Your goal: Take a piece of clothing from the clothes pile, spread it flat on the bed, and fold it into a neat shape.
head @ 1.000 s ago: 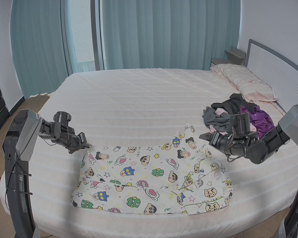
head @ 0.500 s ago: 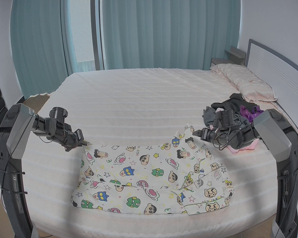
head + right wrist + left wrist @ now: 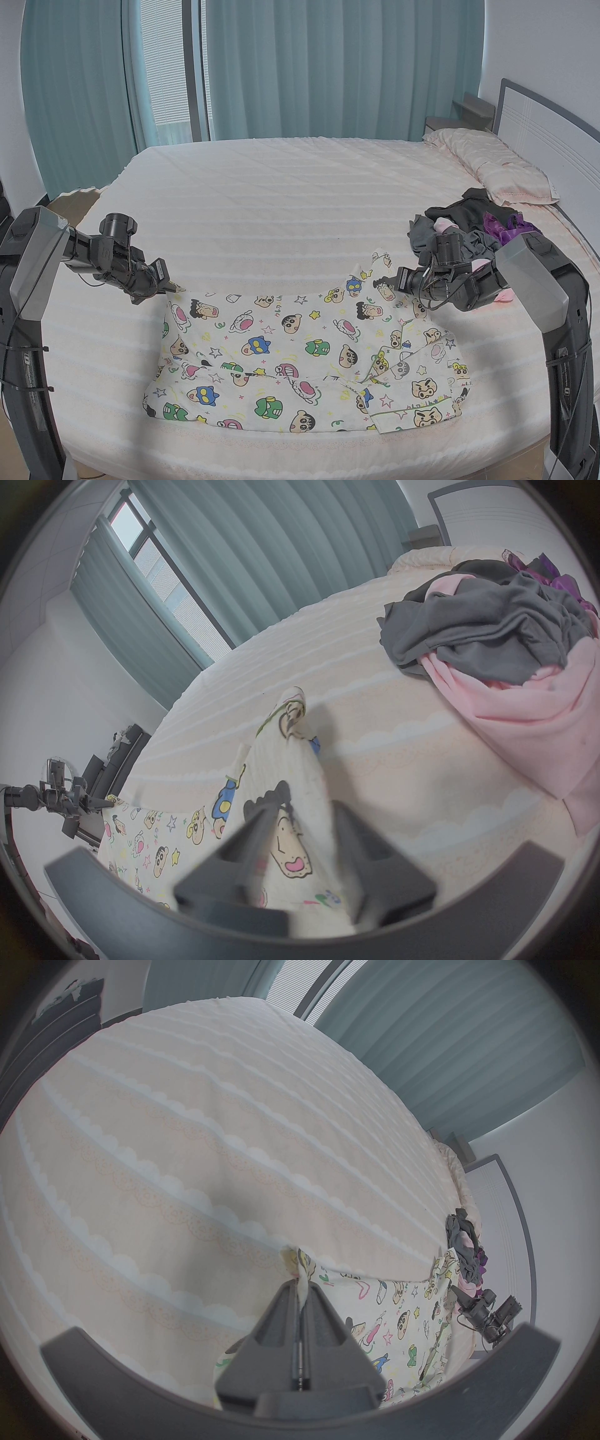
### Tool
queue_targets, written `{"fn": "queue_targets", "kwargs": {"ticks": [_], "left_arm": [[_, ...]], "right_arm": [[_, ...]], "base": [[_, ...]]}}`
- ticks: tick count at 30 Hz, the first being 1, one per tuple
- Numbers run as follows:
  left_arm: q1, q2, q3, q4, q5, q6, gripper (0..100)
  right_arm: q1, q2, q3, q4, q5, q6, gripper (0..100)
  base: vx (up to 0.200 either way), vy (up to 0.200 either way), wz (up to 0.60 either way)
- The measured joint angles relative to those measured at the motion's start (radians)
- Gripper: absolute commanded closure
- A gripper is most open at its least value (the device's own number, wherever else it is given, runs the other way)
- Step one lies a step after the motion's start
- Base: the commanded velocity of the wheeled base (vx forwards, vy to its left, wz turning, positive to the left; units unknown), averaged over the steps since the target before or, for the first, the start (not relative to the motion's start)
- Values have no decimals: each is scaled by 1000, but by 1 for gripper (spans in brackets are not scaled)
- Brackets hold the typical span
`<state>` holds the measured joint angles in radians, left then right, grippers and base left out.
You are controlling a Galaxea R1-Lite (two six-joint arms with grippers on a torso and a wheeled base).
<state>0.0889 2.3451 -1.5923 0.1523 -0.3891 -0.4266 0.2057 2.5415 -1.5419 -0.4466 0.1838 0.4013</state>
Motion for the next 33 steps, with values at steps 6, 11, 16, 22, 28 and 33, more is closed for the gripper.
{"fn": "queue_targets", "kwargs": {"ticks": [6, 11, 16, 22, 28, 33], "left_arm": [[0, -1, -3, -5, 25, 0, 100], [0, -7, -3, -5, 32, -1, 100], [-1, -24, 2, -4, 33, 1, 100], [0, -40, 14, -6, 34, 9, 100], [0, -42, 20, -8, 52, 11, 100], [4, -43, 27, -10, 55, 20, 100]], "right_arm": [[-11, -3, 43, -102, 0, 20, 100], [-31, -30, 106, -155, 15, 39, 100], [-55, -70, 174, -240, 45, 64, 100], [-75, -112, 235, -300, 68, 80, 100], [-78, -134, 262, -343, 69, 97, 100], [-71, -150, 303, -367, 70, 94, 100]], "base": [[0, 0, 0], [0, 0, 0], [0, 0, 0], [0, 0, 0], [0, 0, 0], [0, 0, 0]]}}
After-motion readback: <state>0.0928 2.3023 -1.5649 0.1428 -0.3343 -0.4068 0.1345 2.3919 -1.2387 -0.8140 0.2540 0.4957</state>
